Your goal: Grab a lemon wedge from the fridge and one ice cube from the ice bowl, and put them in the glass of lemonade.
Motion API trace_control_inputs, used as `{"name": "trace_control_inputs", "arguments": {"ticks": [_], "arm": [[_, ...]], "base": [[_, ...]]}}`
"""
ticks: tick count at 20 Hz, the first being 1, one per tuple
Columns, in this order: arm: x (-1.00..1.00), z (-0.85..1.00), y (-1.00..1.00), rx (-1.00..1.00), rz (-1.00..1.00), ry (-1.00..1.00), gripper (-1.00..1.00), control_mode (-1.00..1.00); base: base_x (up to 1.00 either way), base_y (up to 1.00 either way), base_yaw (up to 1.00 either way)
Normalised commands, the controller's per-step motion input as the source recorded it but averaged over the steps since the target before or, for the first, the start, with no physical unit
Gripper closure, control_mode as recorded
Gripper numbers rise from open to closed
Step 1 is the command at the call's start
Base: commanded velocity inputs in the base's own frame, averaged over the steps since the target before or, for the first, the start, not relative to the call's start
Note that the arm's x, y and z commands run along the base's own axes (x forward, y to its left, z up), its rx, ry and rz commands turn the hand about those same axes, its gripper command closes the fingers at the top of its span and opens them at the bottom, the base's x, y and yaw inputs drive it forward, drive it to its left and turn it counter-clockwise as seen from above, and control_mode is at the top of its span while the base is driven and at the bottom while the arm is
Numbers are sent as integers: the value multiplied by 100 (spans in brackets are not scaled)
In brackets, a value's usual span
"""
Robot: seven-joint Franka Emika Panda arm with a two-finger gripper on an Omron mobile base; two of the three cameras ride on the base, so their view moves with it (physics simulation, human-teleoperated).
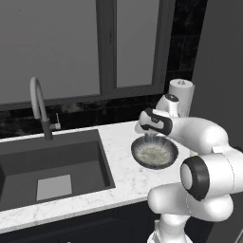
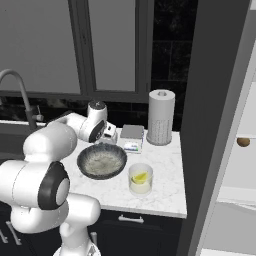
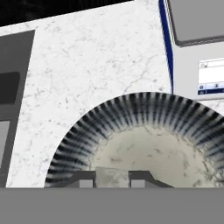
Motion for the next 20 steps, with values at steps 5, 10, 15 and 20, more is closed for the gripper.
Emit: {"name": "trace_control_inputs", "arguments": {"ticks": [5,10,15,20], "arm": [[0,13,-6,7,0,0,100,-100],[-3,8,-13,10,-3,0,100,-100],[-28,54,-9,-3,-7,4,100,-100],[-52,65,-20,-23,-12,9,100,-100]], "base": [[0,0,0],[0,0,0],[0,0,0],[0,0,0]]}}
